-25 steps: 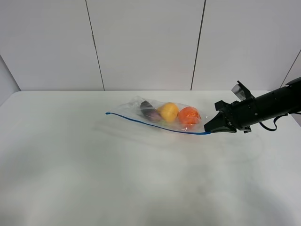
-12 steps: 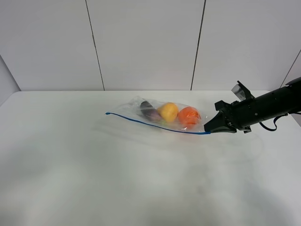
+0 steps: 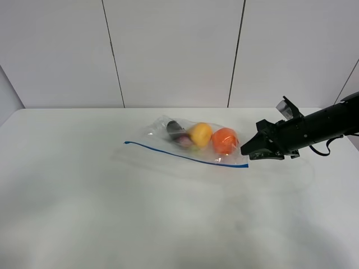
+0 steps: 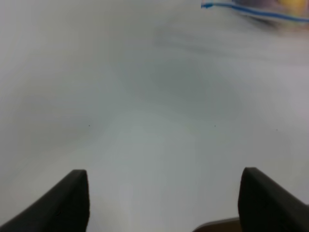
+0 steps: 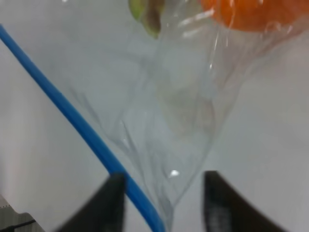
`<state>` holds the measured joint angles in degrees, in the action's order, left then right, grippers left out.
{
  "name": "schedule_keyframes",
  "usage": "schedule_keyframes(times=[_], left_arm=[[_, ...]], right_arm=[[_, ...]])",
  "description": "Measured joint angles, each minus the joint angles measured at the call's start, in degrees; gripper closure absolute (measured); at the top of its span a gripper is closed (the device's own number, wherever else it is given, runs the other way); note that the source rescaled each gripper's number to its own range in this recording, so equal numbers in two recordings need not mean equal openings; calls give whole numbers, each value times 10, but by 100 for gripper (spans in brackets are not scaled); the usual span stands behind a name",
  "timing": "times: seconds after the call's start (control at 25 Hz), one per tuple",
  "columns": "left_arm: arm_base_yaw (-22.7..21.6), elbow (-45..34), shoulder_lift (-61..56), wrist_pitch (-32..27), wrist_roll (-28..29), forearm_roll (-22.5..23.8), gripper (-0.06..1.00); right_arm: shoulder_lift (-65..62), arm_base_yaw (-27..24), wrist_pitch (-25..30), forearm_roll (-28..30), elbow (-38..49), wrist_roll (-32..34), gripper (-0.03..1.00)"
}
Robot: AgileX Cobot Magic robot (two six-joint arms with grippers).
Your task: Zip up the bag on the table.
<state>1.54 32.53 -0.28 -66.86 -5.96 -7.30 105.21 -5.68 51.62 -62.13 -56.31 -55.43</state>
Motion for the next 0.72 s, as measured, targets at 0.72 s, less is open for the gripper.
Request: schedule_keyframes(times=[0.72], left_arm=[[0, 0, 0, 0, 0, 0, -5]], right_arm=[[0, 0, 20, 115, -94, 69, -3]])
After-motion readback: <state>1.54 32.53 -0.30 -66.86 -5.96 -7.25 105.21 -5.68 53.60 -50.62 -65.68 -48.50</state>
